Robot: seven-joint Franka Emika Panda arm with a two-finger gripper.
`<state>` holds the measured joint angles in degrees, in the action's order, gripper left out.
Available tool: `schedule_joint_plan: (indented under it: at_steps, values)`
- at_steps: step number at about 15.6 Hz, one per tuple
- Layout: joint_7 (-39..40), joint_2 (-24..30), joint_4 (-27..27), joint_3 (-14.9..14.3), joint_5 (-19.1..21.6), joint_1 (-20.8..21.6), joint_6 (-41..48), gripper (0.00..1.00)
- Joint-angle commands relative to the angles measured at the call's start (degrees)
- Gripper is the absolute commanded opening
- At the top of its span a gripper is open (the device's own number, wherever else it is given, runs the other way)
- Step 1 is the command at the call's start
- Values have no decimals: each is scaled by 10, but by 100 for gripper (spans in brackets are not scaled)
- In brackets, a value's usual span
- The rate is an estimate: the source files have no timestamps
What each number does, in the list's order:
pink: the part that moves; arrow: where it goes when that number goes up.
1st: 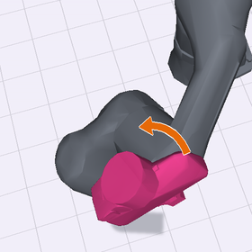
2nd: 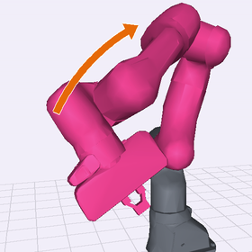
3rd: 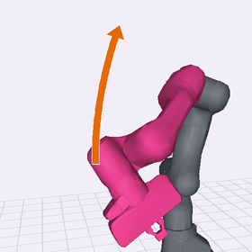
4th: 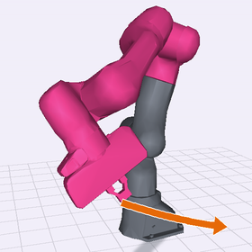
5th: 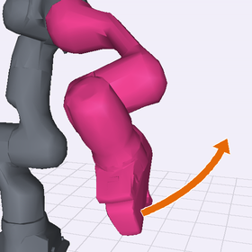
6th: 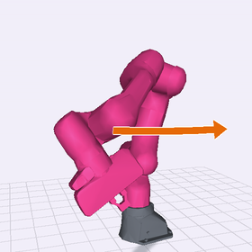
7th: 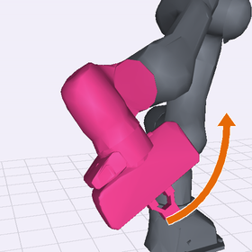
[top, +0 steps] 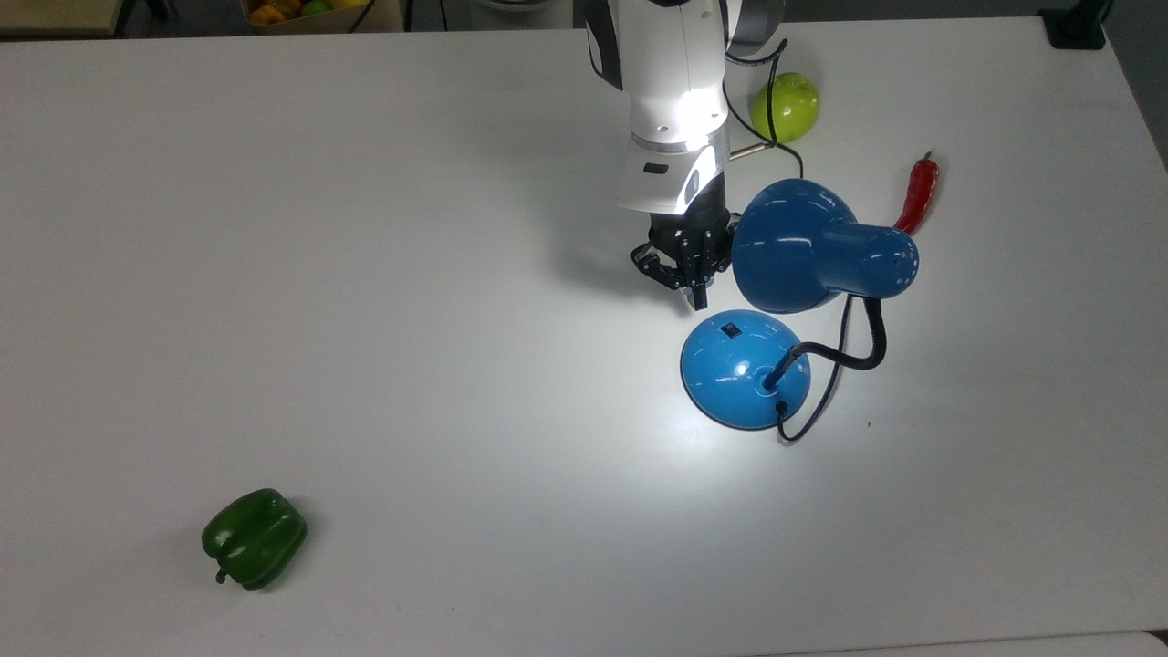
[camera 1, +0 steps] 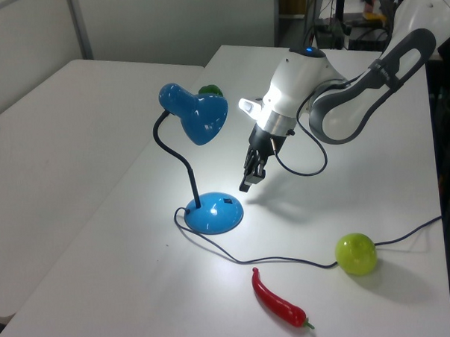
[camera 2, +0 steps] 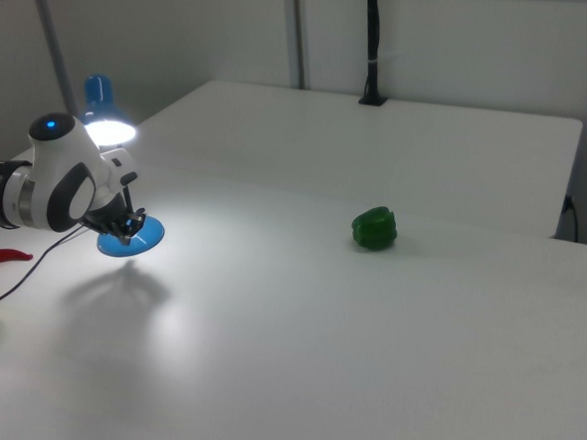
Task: Turn off lamp
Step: 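Lower the gripper onto the switch on the lamp base and press it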
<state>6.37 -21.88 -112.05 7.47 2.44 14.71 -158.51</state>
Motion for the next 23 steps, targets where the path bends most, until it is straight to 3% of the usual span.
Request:
schedule_joint_plan:
  at_steps: [1, 23]
  values:
    - [-5, -16, 8, -2, 7, 12, -25, 0]
    - [-5, -53, 40, -1, 2, 23, -66, 0]
